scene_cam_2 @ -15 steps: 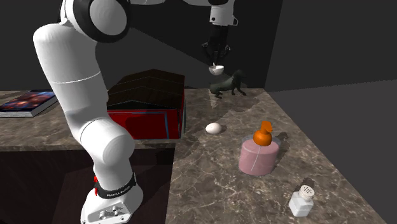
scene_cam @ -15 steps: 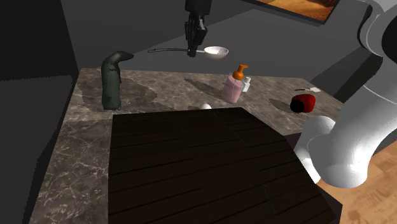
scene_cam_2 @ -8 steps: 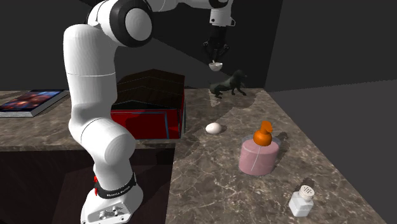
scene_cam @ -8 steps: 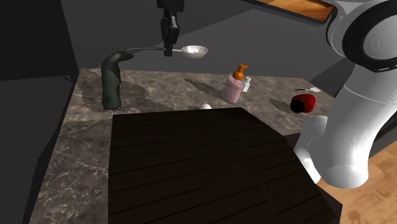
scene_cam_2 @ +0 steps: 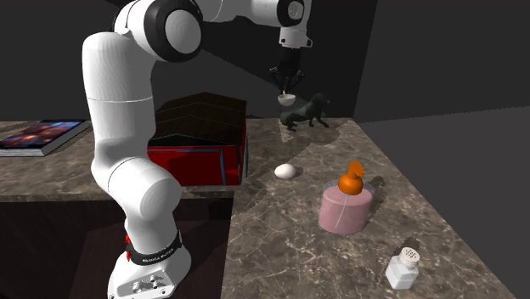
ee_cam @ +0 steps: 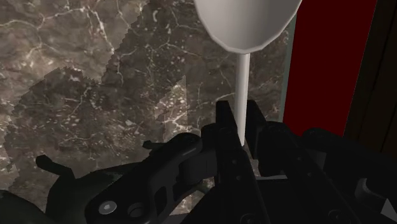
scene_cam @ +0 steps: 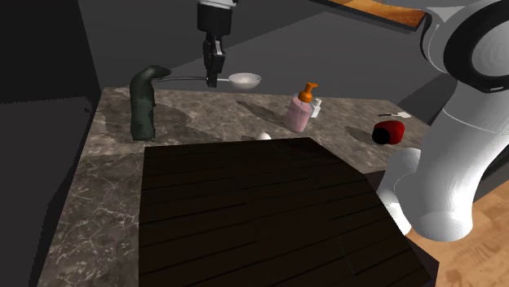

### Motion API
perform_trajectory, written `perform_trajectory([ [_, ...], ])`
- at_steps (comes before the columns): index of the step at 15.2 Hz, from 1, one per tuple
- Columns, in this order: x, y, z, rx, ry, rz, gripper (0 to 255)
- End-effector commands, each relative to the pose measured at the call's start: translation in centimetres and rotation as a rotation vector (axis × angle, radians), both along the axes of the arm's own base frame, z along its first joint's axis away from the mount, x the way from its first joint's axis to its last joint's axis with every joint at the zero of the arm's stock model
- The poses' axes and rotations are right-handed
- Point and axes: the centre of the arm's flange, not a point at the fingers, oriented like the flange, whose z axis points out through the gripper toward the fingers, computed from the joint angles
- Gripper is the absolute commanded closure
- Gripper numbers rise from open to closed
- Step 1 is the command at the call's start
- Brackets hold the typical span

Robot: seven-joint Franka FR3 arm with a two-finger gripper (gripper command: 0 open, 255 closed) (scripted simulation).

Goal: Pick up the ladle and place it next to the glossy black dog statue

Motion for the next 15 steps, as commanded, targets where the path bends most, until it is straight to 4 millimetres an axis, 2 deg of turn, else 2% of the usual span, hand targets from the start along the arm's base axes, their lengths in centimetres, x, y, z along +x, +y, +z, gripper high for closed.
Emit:
perform_trajectory([
  [1, 0.1, -0.1, -1.1, 0.000, 0.000, 0.000, 255],
  [15, 0.1, -0.1, -8.5, 0.000, 0.000, 0.000, 255],
])
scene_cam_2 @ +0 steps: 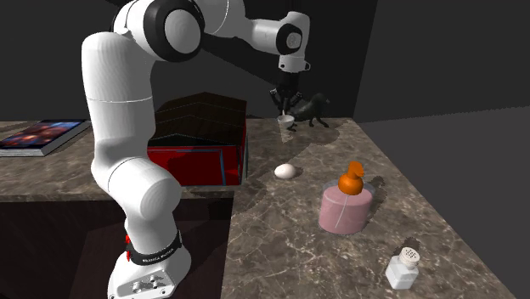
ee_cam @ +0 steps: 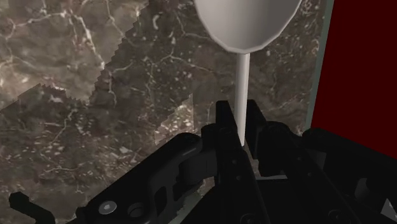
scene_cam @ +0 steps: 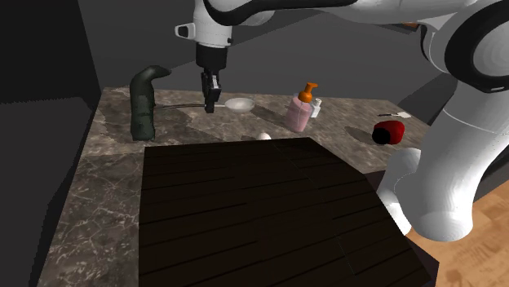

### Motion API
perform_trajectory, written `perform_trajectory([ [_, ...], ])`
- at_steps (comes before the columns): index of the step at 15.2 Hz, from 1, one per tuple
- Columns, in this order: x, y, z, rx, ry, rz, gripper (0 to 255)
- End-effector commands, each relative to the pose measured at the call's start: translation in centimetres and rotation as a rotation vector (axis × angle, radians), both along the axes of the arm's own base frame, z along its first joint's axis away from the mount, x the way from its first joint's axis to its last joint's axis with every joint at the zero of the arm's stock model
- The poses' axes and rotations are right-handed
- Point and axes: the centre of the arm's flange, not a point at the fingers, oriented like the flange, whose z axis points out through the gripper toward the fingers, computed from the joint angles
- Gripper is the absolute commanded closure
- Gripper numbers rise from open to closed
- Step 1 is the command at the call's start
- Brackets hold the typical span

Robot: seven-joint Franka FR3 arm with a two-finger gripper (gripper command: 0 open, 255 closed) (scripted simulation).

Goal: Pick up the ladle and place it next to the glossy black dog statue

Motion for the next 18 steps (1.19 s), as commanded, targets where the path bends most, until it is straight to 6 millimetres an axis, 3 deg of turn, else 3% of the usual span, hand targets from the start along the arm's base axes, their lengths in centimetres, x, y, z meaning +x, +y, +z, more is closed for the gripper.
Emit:
perform_trajectory([
  [1, 0.0, 0.1, -1.1, 0.000, 0.000, 0.000, 255],
  [18, 0.0, 0.1, -10.1, 0.000, 0.000, 0.000, 255],
])
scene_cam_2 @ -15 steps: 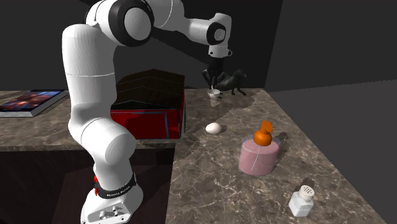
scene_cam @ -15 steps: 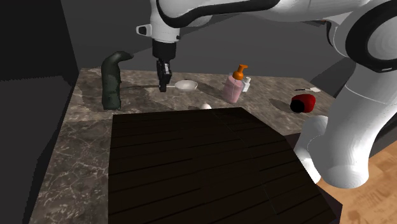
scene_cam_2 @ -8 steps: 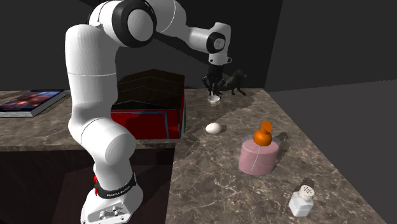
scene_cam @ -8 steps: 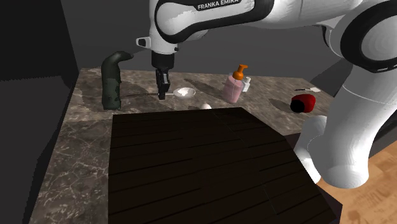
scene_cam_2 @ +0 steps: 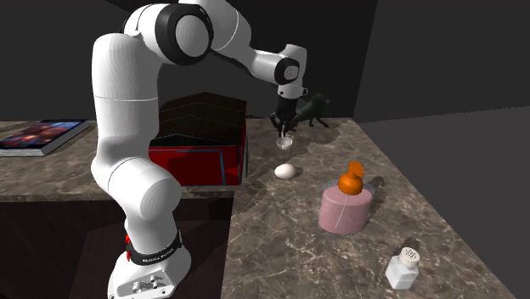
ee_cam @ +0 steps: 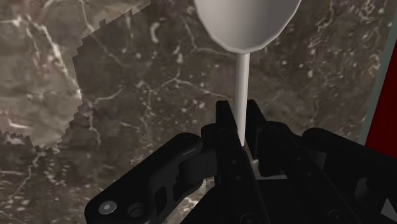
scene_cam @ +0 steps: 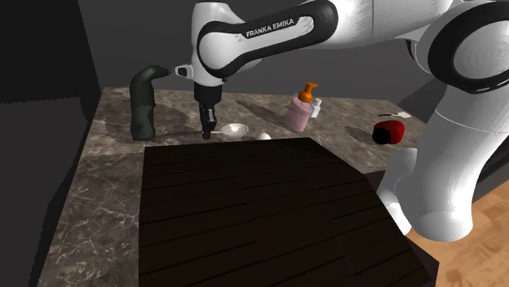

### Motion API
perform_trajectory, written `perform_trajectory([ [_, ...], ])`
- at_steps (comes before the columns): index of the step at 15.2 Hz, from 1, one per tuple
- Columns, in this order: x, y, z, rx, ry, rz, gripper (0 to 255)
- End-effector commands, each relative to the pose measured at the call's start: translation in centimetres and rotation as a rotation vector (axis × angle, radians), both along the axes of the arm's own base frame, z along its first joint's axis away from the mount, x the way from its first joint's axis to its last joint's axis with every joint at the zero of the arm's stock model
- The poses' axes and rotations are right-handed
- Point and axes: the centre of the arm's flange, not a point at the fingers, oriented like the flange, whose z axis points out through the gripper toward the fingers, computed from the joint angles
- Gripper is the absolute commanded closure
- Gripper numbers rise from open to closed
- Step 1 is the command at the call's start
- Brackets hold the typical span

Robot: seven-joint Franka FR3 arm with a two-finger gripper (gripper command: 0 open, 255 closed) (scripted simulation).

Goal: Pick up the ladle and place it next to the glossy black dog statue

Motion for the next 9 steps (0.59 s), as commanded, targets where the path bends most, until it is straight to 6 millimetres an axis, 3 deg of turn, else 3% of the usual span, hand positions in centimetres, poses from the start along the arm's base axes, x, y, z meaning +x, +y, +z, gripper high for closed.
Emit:
perform_trajectory([
  [1, 0.0, 0.0, -1.0, 0.000, 0.000, 0.000, 255],
  [6, 0.0, 0.0, -3.7, 0.000, 0.000, 0.000, 255],
  [9, 0.0, 0.0, -3.7, 0.000, 0.000, 0.000, 255],
])
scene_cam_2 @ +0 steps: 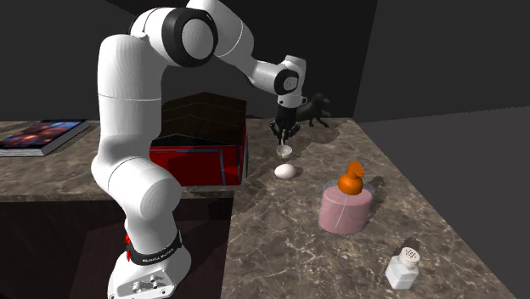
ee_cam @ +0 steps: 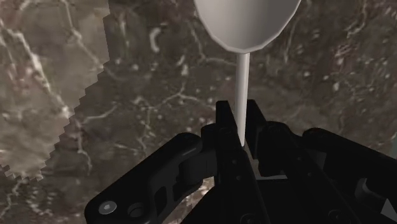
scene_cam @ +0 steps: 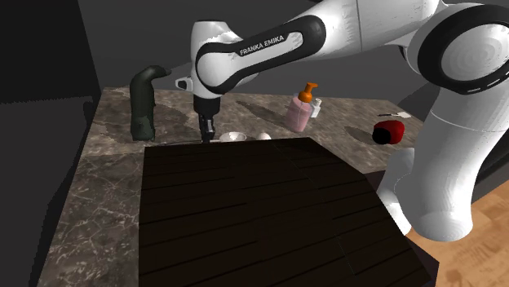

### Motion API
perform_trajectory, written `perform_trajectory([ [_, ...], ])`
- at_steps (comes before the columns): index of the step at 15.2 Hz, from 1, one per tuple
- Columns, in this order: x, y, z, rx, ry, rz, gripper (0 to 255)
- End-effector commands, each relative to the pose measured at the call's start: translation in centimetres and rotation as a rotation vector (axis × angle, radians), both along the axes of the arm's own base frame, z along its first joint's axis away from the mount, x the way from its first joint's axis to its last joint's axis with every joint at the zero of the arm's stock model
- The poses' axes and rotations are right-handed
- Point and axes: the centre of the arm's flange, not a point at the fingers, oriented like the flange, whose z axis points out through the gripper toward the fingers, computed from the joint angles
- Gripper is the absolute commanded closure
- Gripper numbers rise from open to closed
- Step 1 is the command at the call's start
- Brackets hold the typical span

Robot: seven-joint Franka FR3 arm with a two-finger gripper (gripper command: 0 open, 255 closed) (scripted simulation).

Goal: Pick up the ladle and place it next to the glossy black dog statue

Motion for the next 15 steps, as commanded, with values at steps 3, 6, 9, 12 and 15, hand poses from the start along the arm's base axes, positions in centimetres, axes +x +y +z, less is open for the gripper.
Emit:
perform_trajectory([
  [3, 0.0, 0.0, -0.1, 0.000, 0.000, 0.000, 255],
  [6, 0.0, 0.0, -0.1, 0.000, 0.000, 0.000, 0],
  [9, 0.0, 0.0, -0.1, 0.000, 0.000, 0.000, 0],
  [12, 0.1, 0.0, 1.2, 0.000, 0.000, 0.000, 0],
  [15, 0.6, -0.1, 4.9, 0.000, 0.000, 0.000, 0],
])
